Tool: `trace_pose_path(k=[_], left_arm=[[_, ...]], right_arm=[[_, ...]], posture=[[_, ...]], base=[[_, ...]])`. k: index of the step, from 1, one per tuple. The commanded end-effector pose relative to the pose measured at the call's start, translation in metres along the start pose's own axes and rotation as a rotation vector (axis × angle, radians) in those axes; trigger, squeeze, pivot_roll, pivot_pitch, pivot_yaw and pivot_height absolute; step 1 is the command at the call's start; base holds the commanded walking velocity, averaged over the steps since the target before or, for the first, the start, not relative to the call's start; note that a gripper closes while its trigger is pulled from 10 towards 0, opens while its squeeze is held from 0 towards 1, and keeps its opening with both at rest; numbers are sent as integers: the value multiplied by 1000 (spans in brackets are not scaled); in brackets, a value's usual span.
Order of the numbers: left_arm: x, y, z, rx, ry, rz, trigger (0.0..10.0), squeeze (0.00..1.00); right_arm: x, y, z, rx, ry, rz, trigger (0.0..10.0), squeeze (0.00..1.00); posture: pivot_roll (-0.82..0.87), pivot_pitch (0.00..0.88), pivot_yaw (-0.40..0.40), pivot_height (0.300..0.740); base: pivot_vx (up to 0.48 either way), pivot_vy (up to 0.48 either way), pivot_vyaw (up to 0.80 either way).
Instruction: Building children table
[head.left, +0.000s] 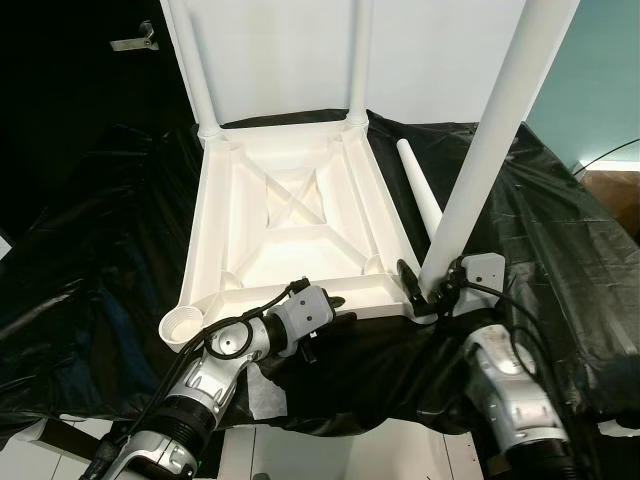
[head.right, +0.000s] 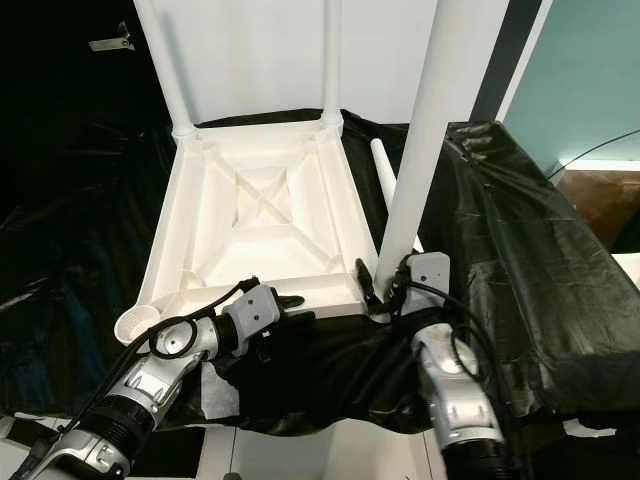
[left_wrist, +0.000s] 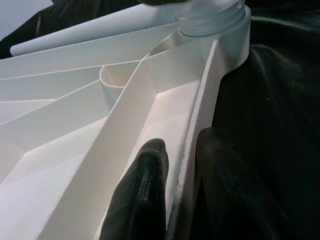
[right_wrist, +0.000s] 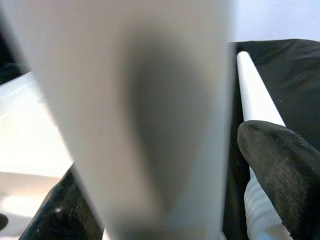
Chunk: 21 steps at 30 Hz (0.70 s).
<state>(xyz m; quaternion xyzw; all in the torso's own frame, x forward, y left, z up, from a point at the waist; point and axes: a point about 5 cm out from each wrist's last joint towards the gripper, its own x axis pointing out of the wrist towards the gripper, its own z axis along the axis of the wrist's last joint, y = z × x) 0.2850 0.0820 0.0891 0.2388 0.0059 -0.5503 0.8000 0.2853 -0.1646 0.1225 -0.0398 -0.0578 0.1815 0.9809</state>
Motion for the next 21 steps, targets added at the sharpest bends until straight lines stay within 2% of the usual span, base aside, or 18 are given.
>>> trace_pose_path(k=[1,3,6,11,12,13,21], left_arm=[[-1,-17,-18,-40,78,-75,10000,0],[-1,-17,-18,-40,78,-75,10000,0],[-2,-17,-18,-39,79,-76,10000,0],[-1,-17,-17,-39,76,-77,10000,0],[-1,-17,-17,-40,76,-78,10000,0],[-2,-17,-17,-39,76,-79,10000,0],[-3,-16,-17,-37,79,-80,10000,0]], right_arm=[[-1,-4,1,19,26,94,10000,0],[-2,-6,2,18,37,131,10000,0],[-8,-12,5,73,108,288,10000,0],[-11,-15,6,44,139,364,10000,0],[-11,-16,6,24,137,374,3137,0],[-11,-17,7,14,134,388,0,0],[-8,-28,11,-45,138,413,0,0]], posture=[[-8,14,-7,740],[-8,14,-7,740],[-9,16,-8,740],[-9,17,-6,740],[-9,17,-5,740],[-9,17,-5,740],[-4,19,1,740]], base=[[0,0,0],[0,0,0],[0,0,0],[0,0,0],[0,0,0],[0,0,0],[0,0,0]])
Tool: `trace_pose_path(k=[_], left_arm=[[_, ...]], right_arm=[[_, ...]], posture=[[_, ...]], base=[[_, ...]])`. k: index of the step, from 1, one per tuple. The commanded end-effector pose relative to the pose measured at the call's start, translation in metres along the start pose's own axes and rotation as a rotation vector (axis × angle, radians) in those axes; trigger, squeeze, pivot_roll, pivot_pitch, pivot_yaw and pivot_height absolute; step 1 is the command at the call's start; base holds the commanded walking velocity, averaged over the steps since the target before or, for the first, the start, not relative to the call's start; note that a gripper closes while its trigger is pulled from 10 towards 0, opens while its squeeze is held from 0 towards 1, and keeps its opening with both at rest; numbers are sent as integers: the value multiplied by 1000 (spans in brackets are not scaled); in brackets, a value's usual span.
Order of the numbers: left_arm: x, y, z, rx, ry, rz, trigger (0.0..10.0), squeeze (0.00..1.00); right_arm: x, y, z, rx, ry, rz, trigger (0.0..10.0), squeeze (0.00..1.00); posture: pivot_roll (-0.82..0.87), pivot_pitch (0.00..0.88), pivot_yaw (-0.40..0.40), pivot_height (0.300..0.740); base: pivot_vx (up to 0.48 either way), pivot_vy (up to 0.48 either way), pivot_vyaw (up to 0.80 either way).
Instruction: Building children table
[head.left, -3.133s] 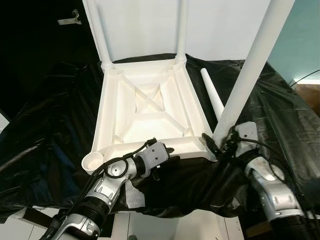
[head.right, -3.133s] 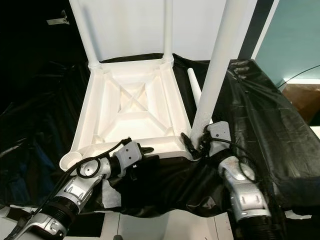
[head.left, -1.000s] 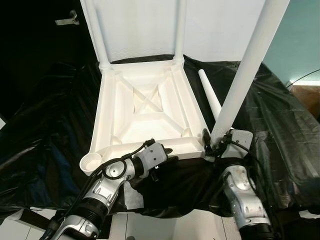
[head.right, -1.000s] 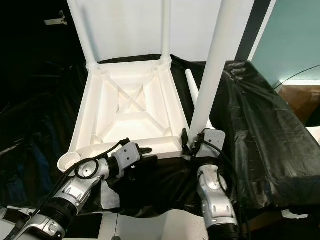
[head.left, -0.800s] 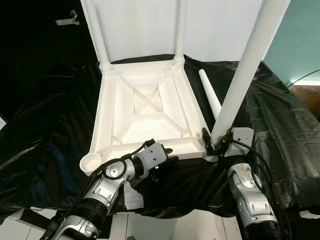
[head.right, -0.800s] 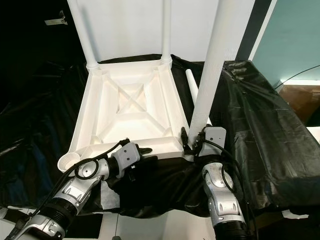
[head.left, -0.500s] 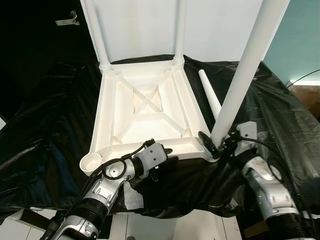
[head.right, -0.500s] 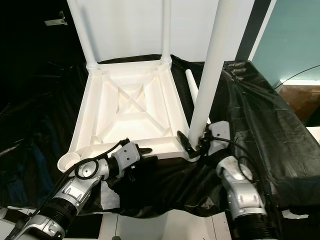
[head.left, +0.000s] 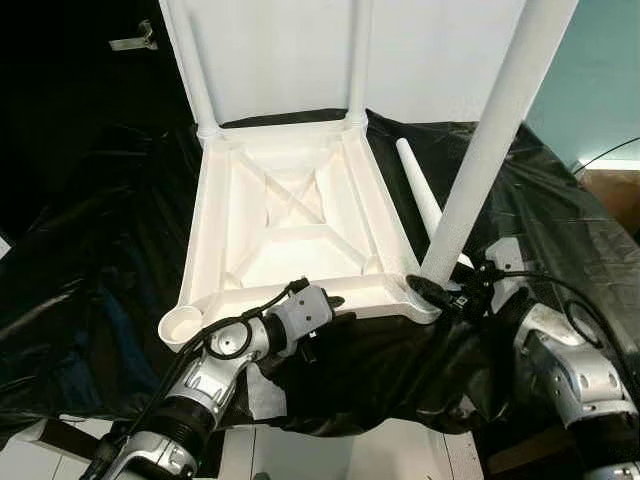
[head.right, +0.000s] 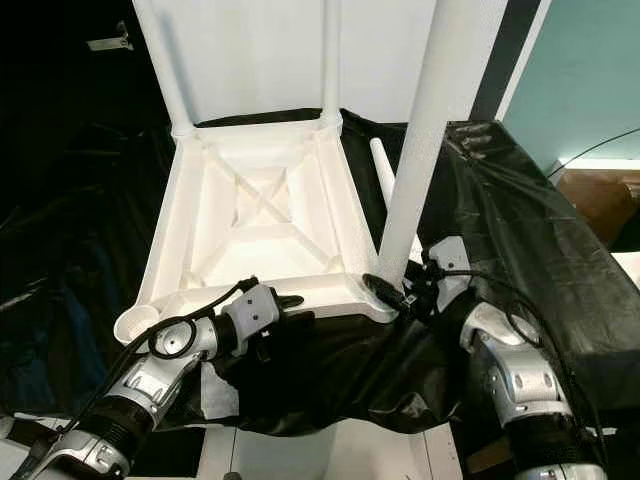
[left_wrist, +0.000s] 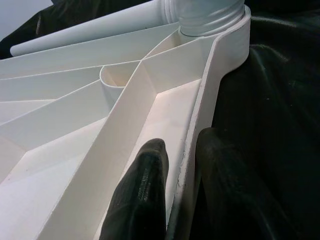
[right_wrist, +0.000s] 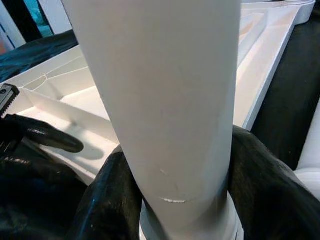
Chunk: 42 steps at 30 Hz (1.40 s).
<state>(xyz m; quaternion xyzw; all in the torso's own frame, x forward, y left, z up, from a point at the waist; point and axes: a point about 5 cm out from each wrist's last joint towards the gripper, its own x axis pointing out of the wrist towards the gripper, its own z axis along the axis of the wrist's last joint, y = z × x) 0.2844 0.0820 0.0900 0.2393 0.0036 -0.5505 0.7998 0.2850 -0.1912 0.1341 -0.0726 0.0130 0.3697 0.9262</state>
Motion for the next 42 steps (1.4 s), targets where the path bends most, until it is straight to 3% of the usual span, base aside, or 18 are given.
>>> trace_pose_path(k=[1,5,8,12,14,18,23,30,31,34,35,36,37,42], left_arm=[[-3,-16,-18,-40,83,-80,10000,0],[-3,-17,-18,-40,84,-83,10000,0],[-4,-18,-18,-40,85,-84,10000,0],[-3,-18,-18,-41,82,-84,10000,0],[-3,-18,-18,-41,83,-85,10000,0],[-3,-18,-18,-39,84,-87,10000,0],[-3,-19,-19,-37,88,-93,10000,0],[-1,-18,-18,-37,86,-93,10000,0],[-1,-19,-18,-38,86,-92,10000,0],[-2,-20,-19,-40,87,-91,10000,0],[-2,-20,-19,-41,88,-87,10000,0],[-2,-19,-19,-41,89,-84,10000,0],[-2,-19,-19,-41,90,-81,10000,0],[-1,-17,-18,-38,89,-79,10000,0]], right_arm=[[0,-2,1,-22,12,10,0,0],[-1,0,-4,0,38,15,0,0],[3,8,-14,61,20,-62,0,0],[14,29,-30,123,-19,-241,0,0],[19,37,-41,160,-2,-441,0,0],[21,42,-49,186,21,-641,0,0],[21,41,-46,170,-4,-788,0,0],[29,46,-40,201,-48,-828,0,0],[32,47,-39,184,-51,-813,2275,0],[35,48,-38,164,-51,-798,2275,0],[37,49,-36,146,-51,-792,10000,0],[38,50,-36,136,-51,-790,10000,0],[38,49,-35,134,-56,-790,10000,1000],[37,47,-28,101,-78,-783,10000,1000]], posture=[[-4,19,1,740],[-5,20,-4,740],[-2,19,-8,740],[3,19,-7,740],[11,17,-10,740],[14,17,-3,740],[12,18,-5,740],[19,17,-7,740],[22,14,-10,740],[22,13,-10,740],[23,11,-10,740],[23,11,-10,740],[19,9,-9,740],[7,6,-11,740]], base=[[0,0,0],[0,0,0],[0,0,0],[0,0,0],[0,0,0],[0,0,0],[0,0,0],[0,0,0],[0,0,0],[0,0,0],[0,0,0],[0,0,0],[0,0,0],[0,0,0]])
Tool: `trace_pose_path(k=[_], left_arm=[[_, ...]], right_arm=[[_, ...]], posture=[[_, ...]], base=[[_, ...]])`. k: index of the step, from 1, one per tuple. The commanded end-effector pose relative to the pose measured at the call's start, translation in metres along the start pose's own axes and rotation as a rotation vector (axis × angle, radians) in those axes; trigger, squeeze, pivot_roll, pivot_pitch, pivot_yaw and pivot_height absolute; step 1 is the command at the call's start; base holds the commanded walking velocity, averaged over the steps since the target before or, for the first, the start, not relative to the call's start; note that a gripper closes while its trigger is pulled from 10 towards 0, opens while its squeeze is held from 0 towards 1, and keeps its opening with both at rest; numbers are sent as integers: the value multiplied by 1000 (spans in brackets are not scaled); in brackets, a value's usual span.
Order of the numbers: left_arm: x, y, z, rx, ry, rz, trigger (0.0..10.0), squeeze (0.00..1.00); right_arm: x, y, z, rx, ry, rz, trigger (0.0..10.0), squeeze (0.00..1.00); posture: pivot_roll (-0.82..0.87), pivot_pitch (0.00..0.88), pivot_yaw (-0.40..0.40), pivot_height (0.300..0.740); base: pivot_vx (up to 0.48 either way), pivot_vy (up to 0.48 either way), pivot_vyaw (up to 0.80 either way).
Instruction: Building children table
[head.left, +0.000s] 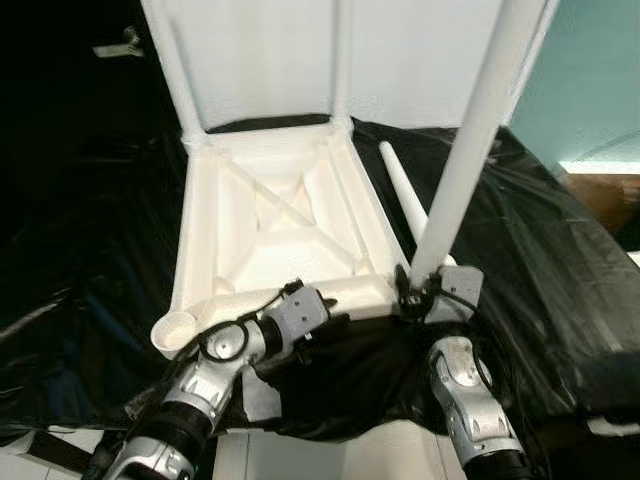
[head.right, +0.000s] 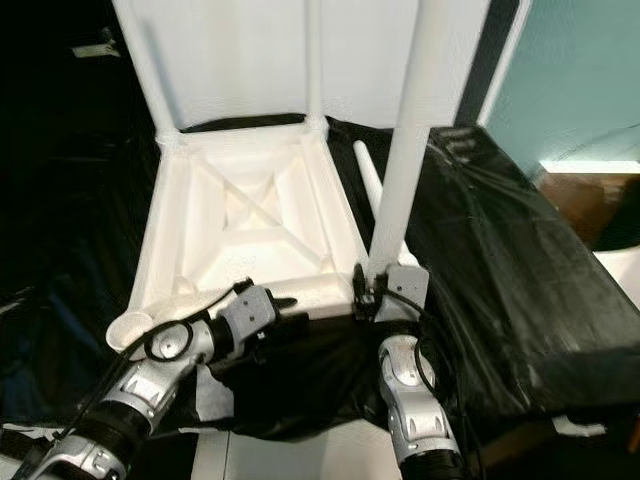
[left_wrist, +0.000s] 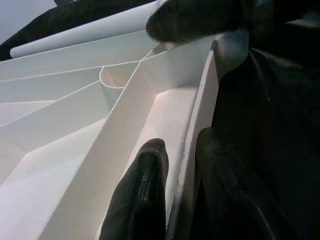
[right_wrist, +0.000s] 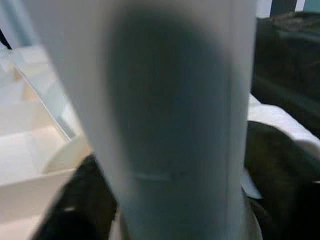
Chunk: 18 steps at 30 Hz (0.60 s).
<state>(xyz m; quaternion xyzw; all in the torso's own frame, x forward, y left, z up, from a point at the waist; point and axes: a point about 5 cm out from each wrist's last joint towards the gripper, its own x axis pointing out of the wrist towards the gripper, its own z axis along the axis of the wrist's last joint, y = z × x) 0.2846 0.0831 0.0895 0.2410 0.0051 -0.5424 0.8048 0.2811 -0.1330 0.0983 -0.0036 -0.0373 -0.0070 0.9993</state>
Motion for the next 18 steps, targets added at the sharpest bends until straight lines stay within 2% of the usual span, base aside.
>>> trace_pose_path(k=[1,2,3,5,7,8,9,12,13,15,18], left_arm=[[0,-18,-17,-36,81,-97,10000,0],[0,-17,-17,-35,80,-96,10000,0],[1,-17,-17,-35,79,-96,10000,0],[1,-17,-17,-35,79,-96,10000,0],[2,-17,-16,-35,77,-97,10000,0],[2,-17,-16,-35,75,-99,10000,0],[2,-17,-16,-35,75,-99,10000,0],[3,-18,-16,-35,74,-104,10000,0],[3,-18,-16,-35,74,-104,10000,0],[3,-18,-17,-34,75,-107,10000,0],[3,-18,-17,-34,75,-107,10000,0]], right_arm=[[0,-4,-1,-18,9,-5,10000,1000],[0,-5,2,-29,-4,14,10000,843],[0,-5,4,-44,-18,37,10000,0],[0,-6,6,-59,-31,58,10000,0],[2,-13,11,-94,-60,136,10000,0],[4,-19,15,-119,-69,215,10000,0],[4,-19,15,-119,-69,215,10000,0],[6,-33,22,-169,-46,444,10000,0],[6,-33,22,-169,-46,444,10000,0],[5,-38,24,-187,-6,583,10000,0],[5,-40,25,-193,2,611,10000,0]], posture=[[7,6,-11,740],[6,6,-11,740],[2,6,-10,740],[2,6,-10,740],[-11,11,-8,740],[-15,13,-6,740],[-15,13,-6,740],[-20,16,-6,740],[-20,16,-6,740],[-23,18,-4,740],[-23,18,-4,740]], base=[[0,0,0],[0,0,0],[0,0,0],[0,0,0],[0,0,0],[0,0,0],[0,0,0],[0,0,0],[0,0,0],[0,0,0],[0,0,0]])
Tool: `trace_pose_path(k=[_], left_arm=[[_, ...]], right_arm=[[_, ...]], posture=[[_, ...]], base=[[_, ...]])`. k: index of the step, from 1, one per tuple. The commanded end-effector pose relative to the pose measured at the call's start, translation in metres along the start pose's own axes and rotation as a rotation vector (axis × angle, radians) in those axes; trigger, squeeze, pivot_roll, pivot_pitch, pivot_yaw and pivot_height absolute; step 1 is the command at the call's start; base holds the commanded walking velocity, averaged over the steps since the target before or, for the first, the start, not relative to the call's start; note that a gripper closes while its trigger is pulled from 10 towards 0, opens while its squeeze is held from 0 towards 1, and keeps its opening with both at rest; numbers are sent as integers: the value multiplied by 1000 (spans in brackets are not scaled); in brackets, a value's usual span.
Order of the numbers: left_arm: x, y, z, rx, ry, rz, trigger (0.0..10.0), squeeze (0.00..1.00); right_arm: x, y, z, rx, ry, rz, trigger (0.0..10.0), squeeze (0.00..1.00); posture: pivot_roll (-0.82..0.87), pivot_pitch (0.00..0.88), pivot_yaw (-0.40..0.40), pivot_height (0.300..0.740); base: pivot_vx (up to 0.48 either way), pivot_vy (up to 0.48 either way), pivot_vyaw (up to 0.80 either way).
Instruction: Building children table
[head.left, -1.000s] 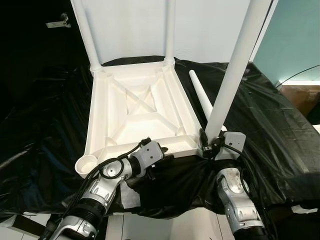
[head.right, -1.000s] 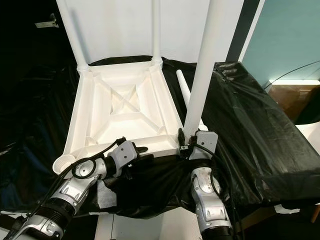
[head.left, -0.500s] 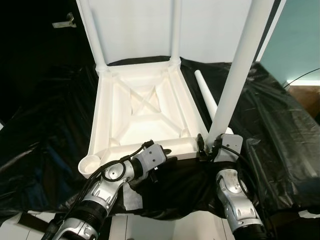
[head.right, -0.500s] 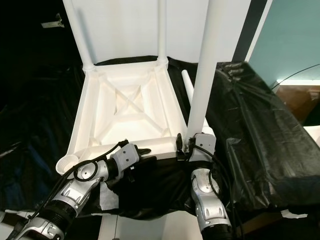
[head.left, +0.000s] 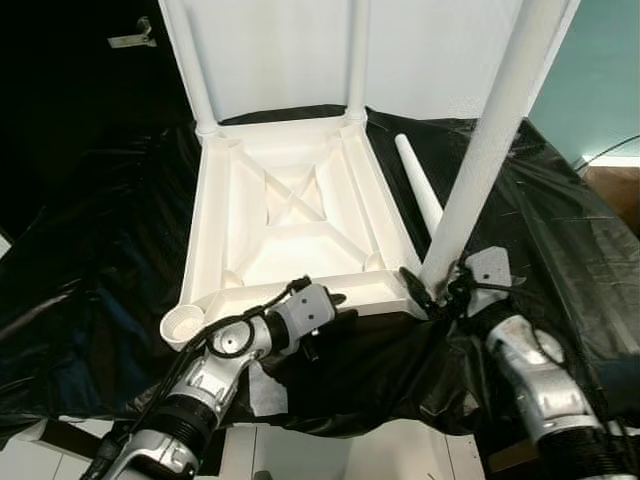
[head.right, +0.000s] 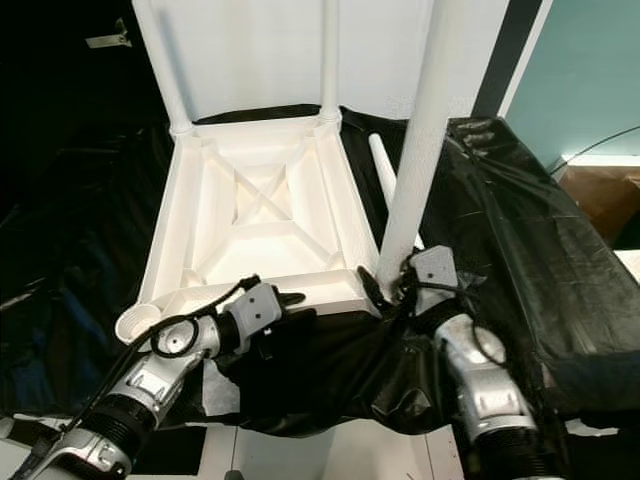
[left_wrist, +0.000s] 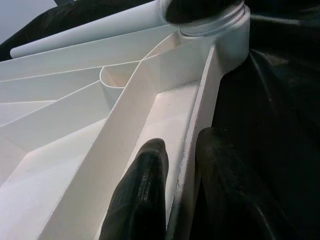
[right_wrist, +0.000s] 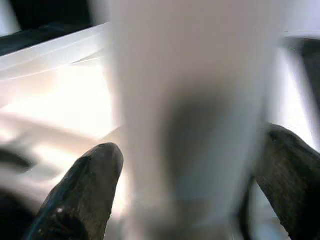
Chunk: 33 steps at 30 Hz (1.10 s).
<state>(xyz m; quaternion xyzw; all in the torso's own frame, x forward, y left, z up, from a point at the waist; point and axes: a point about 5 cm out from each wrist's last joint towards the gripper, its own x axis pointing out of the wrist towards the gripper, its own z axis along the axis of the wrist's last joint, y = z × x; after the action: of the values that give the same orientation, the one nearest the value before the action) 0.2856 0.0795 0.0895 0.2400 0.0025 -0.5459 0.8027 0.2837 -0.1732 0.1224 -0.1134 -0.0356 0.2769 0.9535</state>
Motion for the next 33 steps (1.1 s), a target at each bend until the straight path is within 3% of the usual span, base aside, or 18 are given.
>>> trace_pose_path(k=[1,7,8,9,11,12,22,26,27,29,33], left_arm=[[0,-19,-18,-37,82,-102,10000,0],[-3,-18,-19,-38,85,-96,10000,0],[-4,-18,-19,-38,86,-95,10000,0],[-4,-18,-20,-38,87,-94,10000,0],[-4,-18,-20,-38,88,-94,10000,0],[-4,-17,-20,-37,88,-93,10000,0],[-5,-16,-19,-32,87,-96,10000,0],[-5,-17,-19,-32,87,-100,10000,0],[-5,-17,-19,-32,87,-101,10000,0],[-5,-17,-19,-32,87,-101,10000,0],[-6,-17,-20,-31,90,-100,10000,0]], right_arm=[[0,-2,2,2,3,59,10000,0],[0,-3,3,-24,47,206,10000,0],[0,-4,3,-26,52,220,8314,0],[1,-5,4,-29,55,233,3725,0],[0,-7,4,-30,56,246,3725,0],[0,-8,4,-33,58,257,0,0],[-3,-17,6,-24,91,306,0,0],[-5,-12,2,40,89,288,0,0],[-4,-8,-1,100,63,231,0,0],[-4,-6,-2,125,51,201,0,0],[-1,6,-13,207,19,-26,0,0]], posture=[[-21,18,-3,740],[-5,18,-5,740],[-4,17,-4,740],[-4,17,-4,740],[-2,16,-3,740],[-1,15,-2,740],[-5,16,4,740],[-7,18,5,740],[-6,19,5,740],[-6,19,5,740],[1,15,0,740]], base=[[0,0,0],[0,0,0],[0,0,0],[0,0,0],[0,0,0],[0,0,0],[0,0,0],[0,0,0],[0,0,0],[0,0,0],[0,0,0]])
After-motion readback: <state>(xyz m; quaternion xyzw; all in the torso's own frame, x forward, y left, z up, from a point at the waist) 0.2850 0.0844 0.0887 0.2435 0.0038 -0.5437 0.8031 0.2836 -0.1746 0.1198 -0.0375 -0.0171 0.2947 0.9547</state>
